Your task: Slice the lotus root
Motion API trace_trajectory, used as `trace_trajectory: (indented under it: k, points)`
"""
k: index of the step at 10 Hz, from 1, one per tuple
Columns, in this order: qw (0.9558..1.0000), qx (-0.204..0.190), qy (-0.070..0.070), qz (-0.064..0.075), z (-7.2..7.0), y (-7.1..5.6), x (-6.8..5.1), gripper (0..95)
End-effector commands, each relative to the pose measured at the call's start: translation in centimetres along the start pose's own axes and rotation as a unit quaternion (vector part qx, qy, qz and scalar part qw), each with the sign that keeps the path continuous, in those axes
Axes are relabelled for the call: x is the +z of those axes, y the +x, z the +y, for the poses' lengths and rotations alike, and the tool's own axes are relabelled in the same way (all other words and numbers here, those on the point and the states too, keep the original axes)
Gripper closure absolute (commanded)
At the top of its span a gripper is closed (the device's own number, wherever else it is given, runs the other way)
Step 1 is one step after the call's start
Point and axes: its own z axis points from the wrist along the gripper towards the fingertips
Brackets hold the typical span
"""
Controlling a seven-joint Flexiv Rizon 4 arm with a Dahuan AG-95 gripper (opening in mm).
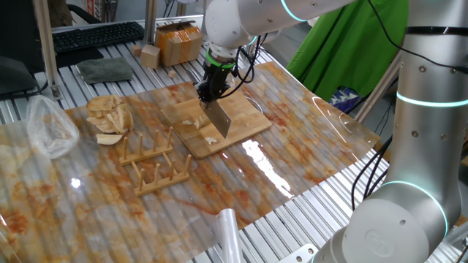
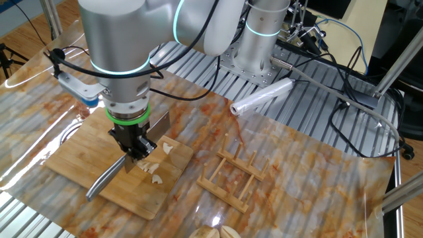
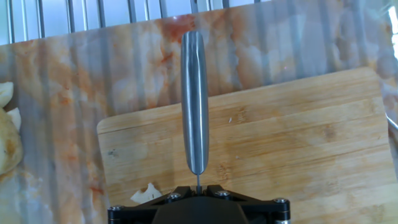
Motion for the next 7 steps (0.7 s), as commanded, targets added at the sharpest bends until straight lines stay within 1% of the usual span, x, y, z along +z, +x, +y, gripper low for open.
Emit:
trace_trajectory:
  k: [1,2,3,4,5,7]
  points:
    - [1.0000,0.002,0.000,-0.001,0.1,0.0,0.2,95.0]
    - [1.0000,0.001,0.001,-0.003,0.1,0.2,0.7,95.0]
    - [1.0000,0.002,-0.001,-0.003,0.1,0.3,1.2,95.0]
    - [1.0000,0.003,-0.002,-0.007,0.3,0.3,2.1,95.0]
    - [0.9999,0.007,-0.003,-0.008,0.5,0.2,2.6,95.0]
    - [0.9999,0.009,-0.005,-0.007,0.6,0.2,2.6,95.0]
